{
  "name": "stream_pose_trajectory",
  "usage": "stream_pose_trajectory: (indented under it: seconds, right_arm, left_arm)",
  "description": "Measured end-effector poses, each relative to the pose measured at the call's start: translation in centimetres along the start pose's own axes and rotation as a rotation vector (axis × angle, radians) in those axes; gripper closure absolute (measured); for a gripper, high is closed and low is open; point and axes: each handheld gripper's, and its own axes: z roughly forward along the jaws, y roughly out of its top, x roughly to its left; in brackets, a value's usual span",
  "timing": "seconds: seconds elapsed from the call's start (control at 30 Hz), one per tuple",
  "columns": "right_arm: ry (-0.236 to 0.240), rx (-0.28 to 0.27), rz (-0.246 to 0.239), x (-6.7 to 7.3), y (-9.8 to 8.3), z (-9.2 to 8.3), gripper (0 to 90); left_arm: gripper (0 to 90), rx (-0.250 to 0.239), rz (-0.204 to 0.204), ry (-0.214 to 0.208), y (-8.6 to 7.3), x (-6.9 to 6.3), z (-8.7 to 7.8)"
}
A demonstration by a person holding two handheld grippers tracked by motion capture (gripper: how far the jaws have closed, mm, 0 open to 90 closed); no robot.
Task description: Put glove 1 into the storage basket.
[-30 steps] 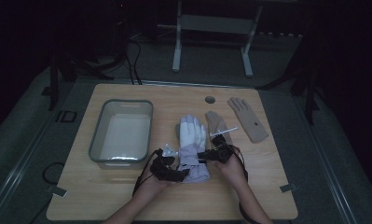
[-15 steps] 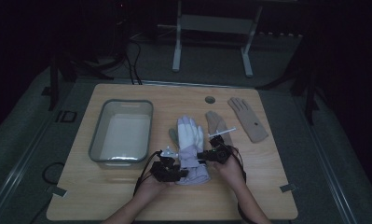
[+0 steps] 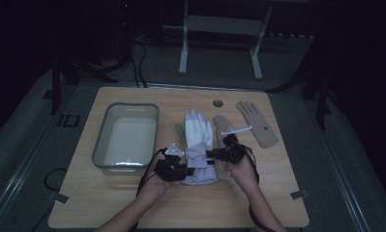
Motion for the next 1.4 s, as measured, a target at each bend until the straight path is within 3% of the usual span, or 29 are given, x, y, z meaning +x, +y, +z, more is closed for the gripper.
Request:
stream_pose_trajectory:
  seconds: [0.3, 0.47, 0.77, 1.3, 1.33, 1.4]
  right_arm:
    - [0.001, -0.039, -0.011, 0.8, 1.1, -1.6, 80.1]
    - [0.003, -0.063, -0.017, 1.2, 1.8, -2.5, 80.2]
    - [0.002, -0.095, -0.043, 2.4, 3.7, -3.9, 80.2]
    - [0.029, -0.119, -0.079, 4.9, 6.9, -3.5, 80.2]
    - [0.04, -0.122, -0.086, 5.4, 7.5, -3.2, 80.2]
    - [0.046, -0.122, -0.096, 5.9, 8.0, -3.0, 80.2]
  left_arm:
    - [72.8, -0.016, 0.015, -0.01, 1.1, 0.0, -1.2]
    - [72.8, -0.013, 0.05, -0.004, 2.3, -0.1, -2.4]
    - [72.8, -0.029, 0.077, -0.002, 3.9, 0.3, -4.5]
    - [72.8, -0.044, 0.093, 0.02, 4.7, 2.1, -8.4]
    - [72.8, -0.04, 0.094, 0.029, 4.7, 2.5, -9.3]
    - [72.8, -0.036, 0.093, 0.031, 4.8, 2.6, -9.6]
